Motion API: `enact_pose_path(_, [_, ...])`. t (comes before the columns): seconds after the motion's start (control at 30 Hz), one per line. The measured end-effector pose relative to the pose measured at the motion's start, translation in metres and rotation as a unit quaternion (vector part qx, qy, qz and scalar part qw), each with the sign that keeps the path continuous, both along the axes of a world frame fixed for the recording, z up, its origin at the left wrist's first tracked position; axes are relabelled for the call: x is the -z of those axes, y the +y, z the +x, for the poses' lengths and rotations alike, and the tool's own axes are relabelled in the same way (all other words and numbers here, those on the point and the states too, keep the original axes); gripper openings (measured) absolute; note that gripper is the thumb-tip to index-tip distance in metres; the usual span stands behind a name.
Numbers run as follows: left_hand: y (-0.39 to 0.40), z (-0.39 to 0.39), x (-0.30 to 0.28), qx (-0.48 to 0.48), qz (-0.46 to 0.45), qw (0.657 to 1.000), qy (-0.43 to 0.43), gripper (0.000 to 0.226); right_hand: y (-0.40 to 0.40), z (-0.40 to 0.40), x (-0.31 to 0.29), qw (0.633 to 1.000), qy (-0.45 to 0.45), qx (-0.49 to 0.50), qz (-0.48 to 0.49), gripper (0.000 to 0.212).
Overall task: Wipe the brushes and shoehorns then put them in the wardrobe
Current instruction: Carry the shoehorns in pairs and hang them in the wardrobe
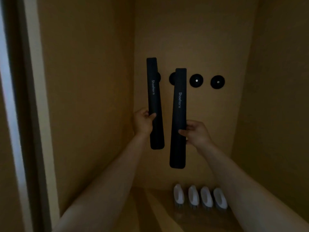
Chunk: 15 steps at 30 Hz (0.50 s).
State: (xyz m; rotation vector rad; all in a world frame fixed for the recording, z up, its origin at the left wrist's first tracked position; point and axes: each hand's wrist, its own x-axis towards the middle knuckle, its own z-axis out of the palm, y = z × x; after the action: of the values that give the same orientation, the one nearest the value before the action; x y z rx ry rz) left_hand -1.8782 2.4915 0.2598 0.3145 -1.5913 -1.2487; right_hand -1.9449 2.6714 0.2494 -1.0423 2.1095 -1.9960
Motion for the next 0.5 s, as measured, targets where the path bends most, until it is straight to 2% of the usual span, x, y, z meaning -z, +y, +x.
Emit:
enact_pose_path(0.2, [-0.033, -0.040, -0.024, -0.001, 0.023, 1.000, 0.002, 0.029, -0.017, -0.022, -0.015, 1.000, -0.003, -0.001, -0.016, 0.026])
enact_pose_path(0.3, [-0.046, -0.054, -0.037, -0.009, 0.044, 0.999, 0.002, 0.012, -0.023, -0.035, -0.018, 1.000, -0.004, -0.017, -0.020, 0.026])
enact_pose_path(0.37, [-0.053, -0.061, -0.044, -0.014, 0.055, 0.998, -0.008, 0.022, -0.026, -0.044, -0.018, 1.000, -0.004, -0.022, -0.019, 0.028])
enact_pose_path(0.5, [-0.067, -0.074, -0.051, -0.023, 0.059, 0.998, -0.019, 0.016, -0.029, -0.063, -0.020, 0.999, -0.013, -0.033, -0.030, 0.029])
